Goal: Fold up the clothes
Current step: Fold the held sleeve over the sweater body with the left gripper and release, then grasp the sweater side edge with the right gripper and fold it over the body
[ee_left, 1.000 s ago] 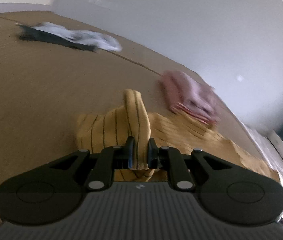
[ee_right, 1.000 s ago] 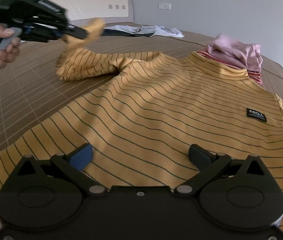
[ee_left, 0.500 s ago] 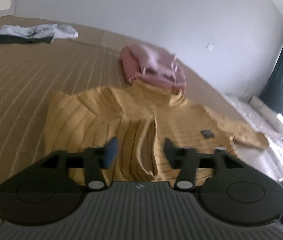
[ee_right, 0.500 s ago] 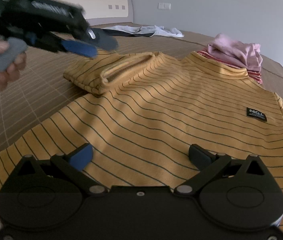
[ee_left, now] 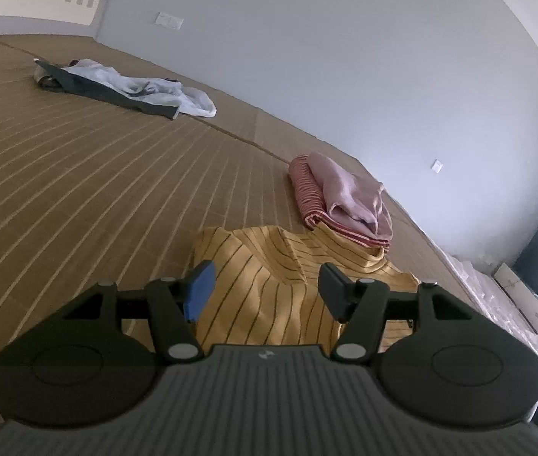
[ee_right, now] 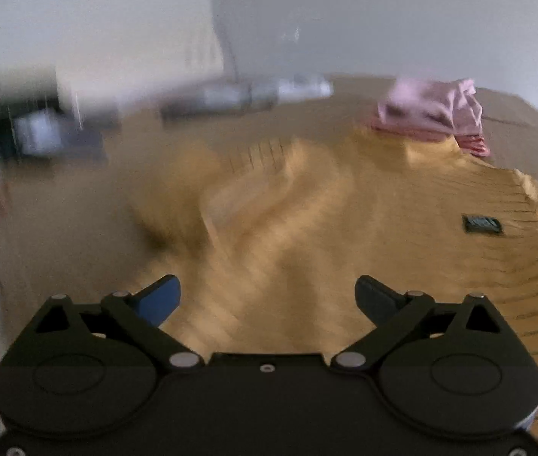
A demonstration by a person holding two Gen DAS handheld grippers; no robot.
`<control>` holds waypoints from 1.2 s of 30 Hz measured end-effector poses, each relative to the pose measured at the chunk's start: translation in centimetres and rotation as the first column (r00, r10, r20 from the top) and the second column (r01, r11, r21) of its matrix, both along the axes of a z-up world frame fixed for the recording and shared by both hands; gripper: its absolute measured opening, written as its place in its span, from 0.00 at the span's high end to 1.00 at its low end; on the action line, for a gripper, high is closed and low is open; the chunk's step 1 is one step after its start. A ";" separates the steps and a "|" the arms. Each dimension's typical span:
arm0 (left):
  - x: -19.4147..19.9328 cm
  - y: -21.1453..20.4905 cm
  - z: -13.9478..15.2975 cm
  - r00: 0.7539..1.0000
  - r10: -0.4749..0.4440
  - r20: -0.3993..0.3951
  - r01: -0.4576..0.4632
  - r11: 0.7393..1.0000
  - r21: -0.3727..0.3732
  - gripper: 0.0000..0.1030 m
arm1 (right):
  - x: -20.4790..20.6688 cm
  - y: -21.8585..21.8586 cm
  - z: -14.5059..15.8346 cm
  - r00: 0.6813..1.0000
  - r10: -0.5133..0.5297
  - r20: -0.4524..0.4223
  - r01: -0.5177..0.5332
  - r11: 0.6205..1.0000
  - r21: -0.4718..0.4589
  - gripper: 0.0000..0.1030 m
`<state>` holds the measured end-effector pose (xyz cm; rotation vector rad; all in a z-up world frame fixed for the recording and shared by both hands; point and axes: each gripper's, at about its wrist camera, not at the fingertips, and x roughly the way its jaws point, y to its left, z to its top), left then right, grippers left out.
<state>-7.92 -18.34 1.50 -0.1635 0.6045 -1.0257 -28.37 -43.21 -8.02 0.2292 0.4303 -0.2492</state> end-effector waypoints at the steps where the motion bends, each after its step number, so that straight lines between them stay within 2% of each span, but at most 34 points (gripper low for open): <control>1: 0.0 0.1 0.0 1.000 0.002 -0.001 -0.002 1.000 0.001 0.36 | 0.1 -0.2 0.8 0.999 -0.005 0.051 0.003 0.999 0.051 0.04; 3: 0.1 0.4 0.1 1.000 0.005 -0.003 -0.005 1.000 0.002 0.36 | 1.1 -0.7 2.1 0.995 -0.021 0.096 0.009 0.992 0.122 0.04; 6: 0.2 0.7 0.2 1.000 0.011 -0.005 -0.011 1.000 0.003 0.36 | 4.3 -2.0 2.3 0.998 -0.039 0.052 0.028 0.978 0.209 0.07; 8: 0.2 0.5 0.0 1.000 0.008 -0.005 -0.008 1.000 0.012 0.36 | 6.2 -3.3 1.6 0.999 -0.026 0.042 0.011 0.949 0.315 0.09; 9: 0.2 0.4 -0.1 1.000 0.006 -0.005 -0.006 1.000 0.016 0.36 | 7.0 -3.7 1.1 0.999 -0.021 0.032 0.008 0.935 0.353 0.13; 10: 0.3 0.3 -0.1 1.000 0.004 -0.005 -0.004 1.000 0.021 0.36 | 7.8 -4.0 0.7 1.000 -0.021 0.017 0.013 0.928 0.371 0.28; 12: 0.4 0.3 -0.2 1.000 0.007 -0.006 -0.007 1.000 0.023 0.36 | 9.0 -4.2 0.1 1.000 -0.022 -0.006 0.022 0.927 0.375 0.47; 14: 0.5 0.2 -0.3 1.000 0.009 -0.008 -0.009 1.000 0.026 0.36 | 9.9 -4.1 -0.4 1.000 -0.012 -0.023 0.019 0.934 0.357 0.56; 16: 0.6 0.1 -0.5 1.000 0.011 -0.011 -0.011 1.000 0.029 0.36 | 10.2 -3.9 -0.7 1.000 -0.010 -0.019 0.016 0.942 0.335 0.86; 17: 0.7 0.0 -0.5 1.000 0.012 -0.009 -0.011 0.999 0.033 0.36 | 10.2 -3.8 -0.6 1.000 -0.008 -0.008 0.010 0.946 0.325 0.90; 21: 0.8 -0.4 -0.8 1.000 0.012 -0.002 -0.012 0.999 0.051 0.36 | 8.8 -3.7 0.5 0.998 -0.024 0.056 0.008 0.964 0.266 0.92; 27: 0.4 -1.4 -1.3 1.000 -0.015 0.006 0.014 0.997 0.081 0.36 | 6.9 -6.6 5.1 0.986 -0.074 0.150 0.049 0.985 0.163 0.92; 31: 0.0 -2.1 -1.5 0.999 -0.035 0.020 0.033 0.995 0.099 0.36 | 6.1 -10.2 6.7 0.977 -0.159 0.141 0.144 0.983 0.112 0.92; 36: -0.1 -2.7 -1.9 0.999 -0.048 0.021 0.045 0.992 0.114 0.36 | 4.5 -14.1 6.0 0.964 -0.251 0.084 0.239 0.962 0.129 0.92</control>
